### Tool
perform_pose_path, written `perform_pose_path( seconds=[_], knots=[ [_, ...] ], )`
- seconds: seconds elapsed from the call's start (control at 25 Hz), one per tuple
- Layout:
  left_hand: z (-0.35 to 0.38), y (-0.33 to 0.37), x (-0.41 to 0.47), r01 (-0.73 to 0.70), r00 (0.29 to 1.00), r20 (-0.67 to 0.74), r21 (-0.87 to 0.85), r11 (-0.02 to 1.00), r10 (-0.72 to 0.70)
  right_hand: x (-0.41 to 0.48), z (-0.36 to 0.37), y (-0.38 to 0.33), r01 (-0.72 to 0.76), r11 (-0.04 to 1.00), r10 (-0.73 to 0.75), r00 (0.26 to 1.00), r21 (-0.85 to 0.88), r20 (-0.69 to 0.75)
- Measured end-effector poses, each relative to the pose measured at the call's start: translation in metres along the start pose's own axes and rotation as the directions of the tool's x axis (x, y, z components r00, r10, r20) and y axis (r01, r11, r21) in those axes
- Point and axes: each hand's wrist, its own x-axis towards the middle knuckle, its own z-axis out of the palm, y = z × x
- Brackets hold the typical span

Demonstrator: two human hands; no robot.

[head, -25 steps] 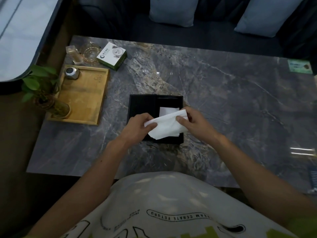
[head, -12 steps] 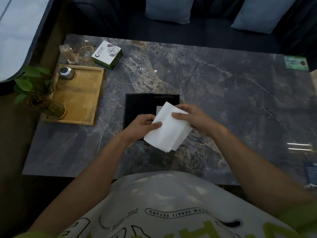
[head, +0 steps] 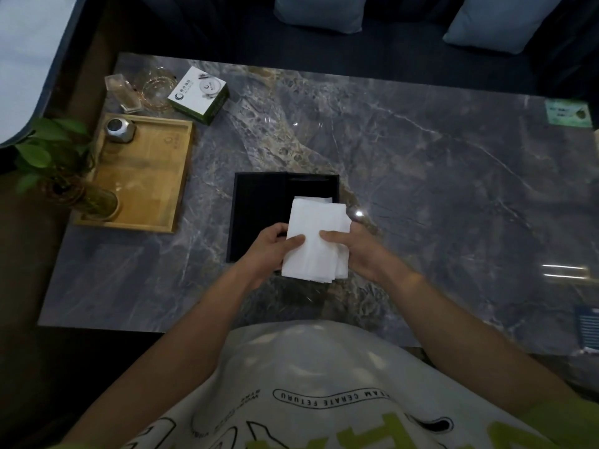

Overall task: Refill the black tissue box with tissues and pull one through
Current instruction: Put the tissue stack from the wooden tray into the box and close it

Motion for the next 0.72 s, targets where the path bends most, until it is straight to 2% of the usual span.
perform_pose_path(
  seconds=[0.12, 0.28, 0.4, 0.56, 0.64, 0.72],
  knots=[
    [0.004, -0.004, 0.004, 0.031, 0.999, -0.026, 0.054, 0.998, -0.029, 0.007, -0.003, 0.003, -0.02, 0.986, 0.002, 0.994, -0.167, -0.11],
    [0.011, -0.006, 0.011, 0.033, 0.997, -0.073, 0.108, 0.994, -0.025, 0.015, -0.004, -0.001, -0.047, 0.906, -0.082, 0.956, -0.422, -0.281],
    [0.014, -0.001, 0.015, -0.033, 0.991, -0.115, 0.247, 0.969, 0.063, 0.019, 0.002, -0.008, -0.006, 0.844, -0.177, 0.941, -0.537, -0.288],
    [0.02, 0.005, 0.021, -0.173, 0.941, -0.179, 0.469, 0.866, 0.286, 0.033, 0.009, -0.015, 0.023, 0.766, -0.252, 0.93, -0.642, -0.268],
    [0.021, 0.006, 0.029, -0.165, 0.935, -0.177, 0.549, 0.82, 0.307, 0.04, 0.011, -0.017, 0.014, 0.713, -0.259, 0.934, -0.701, -0.245],
    [0.021, 0.007, 0.037, -0.12, 0.948, -0.177, 0.574, 0.81, 0.265, 0.046, 0.013, -0.019, -0.011, 0.659, -0.252, 0.939, -0.752, -0.234]
  ],
)
